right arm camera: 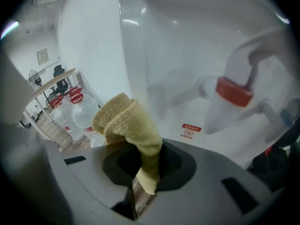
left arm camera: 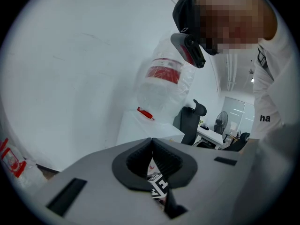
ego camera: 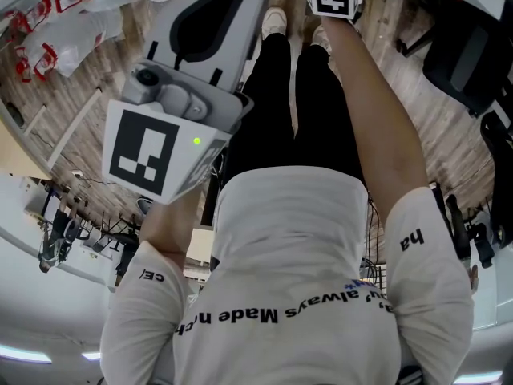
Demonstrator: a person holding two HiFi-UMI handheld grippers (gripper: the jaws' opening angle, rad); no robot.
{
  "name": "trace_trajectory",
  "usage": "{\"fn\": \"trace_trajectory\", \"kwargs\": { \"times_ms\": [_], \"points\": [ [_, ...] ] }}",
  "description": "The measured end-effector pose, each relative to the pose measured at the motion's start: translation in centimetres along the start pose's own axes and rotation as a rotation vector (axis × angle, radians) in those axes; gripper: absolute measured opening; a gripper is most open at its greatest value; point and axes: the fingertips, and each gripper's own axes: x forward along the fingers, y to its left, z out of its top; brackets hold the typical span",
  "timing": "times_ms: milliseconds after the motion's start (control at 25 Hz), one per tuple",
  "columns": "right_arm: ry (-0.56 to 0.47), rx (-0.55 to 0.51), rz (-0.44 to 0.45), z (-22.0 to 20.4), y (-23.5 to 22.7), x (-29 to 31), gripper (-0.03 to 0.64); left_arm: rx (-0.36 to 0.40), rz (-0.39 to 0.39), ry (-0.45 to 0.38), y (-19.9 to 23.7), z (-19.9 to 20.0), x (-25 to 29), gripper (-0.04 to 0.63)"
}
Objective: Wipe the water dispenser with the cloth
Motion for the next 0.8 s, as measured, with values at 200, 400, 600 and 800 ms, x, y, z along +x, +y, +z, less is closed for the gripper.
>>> {"fn": "trace_trajectory", "kwargs": {
  "times_ms": [200,400,600,800],
  "points": [
    [-0.030,-0.007,0.037,0.2,0.2,-3.6,0.064,0.019,-0.019,-0.014,-1.4,1.7,-0.4,0.019],
    [-0.061,-0.014,0.074,1.1,0.1,-8.8,0.064,0.042,-0.042,-0.040,-3.4,4.1,-0.2,0.020],
    [-0.115,-0.010,0.105,3.0,0.8,-14.6,0.064,0.058,-0.054,-0.058,-5.0,6.2,-0.5,0.020],
    [-0.198,-0.017,0.096,6.5,0.1,-21.0,0.064,0.075,-0.054,-0.083,-6.6,8.4,-1.3,0.018]
  ]
}}
